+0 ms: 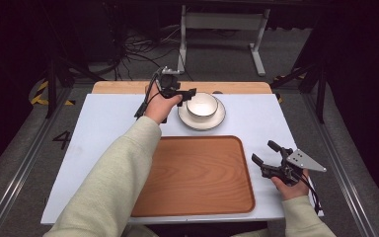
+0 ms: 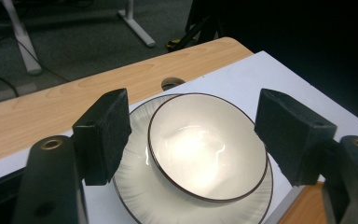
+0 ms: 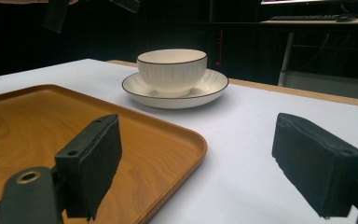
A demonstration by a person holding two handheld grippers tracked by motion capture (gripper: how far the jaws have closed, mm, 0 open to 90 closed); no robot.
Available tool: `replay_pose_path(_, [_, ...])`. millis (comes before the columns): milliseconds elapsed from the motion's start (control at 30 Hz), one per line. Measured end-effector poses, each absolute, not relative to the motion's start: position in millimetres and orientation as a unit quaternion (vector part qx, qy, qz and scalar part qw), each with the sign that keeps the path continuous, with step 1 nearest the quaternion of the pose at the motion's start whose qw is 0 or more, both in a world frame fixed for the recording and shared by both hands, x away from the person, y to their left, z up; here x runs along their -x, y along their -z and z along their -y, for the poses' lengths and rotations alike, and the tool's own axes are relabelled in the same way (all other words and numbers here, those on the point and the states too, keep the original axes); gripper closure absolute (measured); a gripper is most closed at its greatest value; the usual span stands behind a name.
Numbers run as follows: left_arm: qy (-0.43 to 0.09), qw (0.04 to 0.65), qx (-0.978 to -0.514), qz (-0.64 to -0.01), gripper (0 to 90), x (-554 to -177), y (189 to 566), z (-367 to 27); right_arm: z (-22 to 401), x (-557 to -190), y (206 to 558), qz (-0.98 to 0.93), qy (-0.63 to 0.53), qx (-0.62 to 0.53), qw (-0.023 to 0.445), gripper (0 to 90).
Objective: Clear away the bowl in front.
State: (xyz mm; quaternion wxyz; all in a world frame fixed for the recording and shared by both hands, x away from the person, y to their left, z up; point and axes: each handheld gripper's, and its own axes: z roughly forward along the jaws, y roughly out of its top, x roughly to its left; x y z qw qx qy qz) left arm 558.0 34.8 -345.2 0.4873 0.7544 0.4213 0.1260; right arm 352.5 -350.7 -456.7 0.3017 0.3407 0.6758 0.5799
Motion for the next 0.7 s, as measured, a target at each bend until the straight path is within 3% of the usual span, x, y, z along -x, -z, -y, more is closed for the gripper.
replay_pose_path(167, [-0.095,0.461,-0.763,-0.443,39.5,-567,346,-32,351,-352,457,-0.675,-0.58,-0.342,0.303,16.3])
replay_pose_path(300, [-0.072,0.427,-0.78,-0.452,39.8,-574,348,-30,351,-352,457,-0.674,-0.581,-0.341,0.303,16.3])
replay_pose_path(700, [-0.073,0.411,-0.778,-0.47,34.1,-583,366,-18,351,-352,457,-0.674,-0.582,-0.338,0.305,16.3])
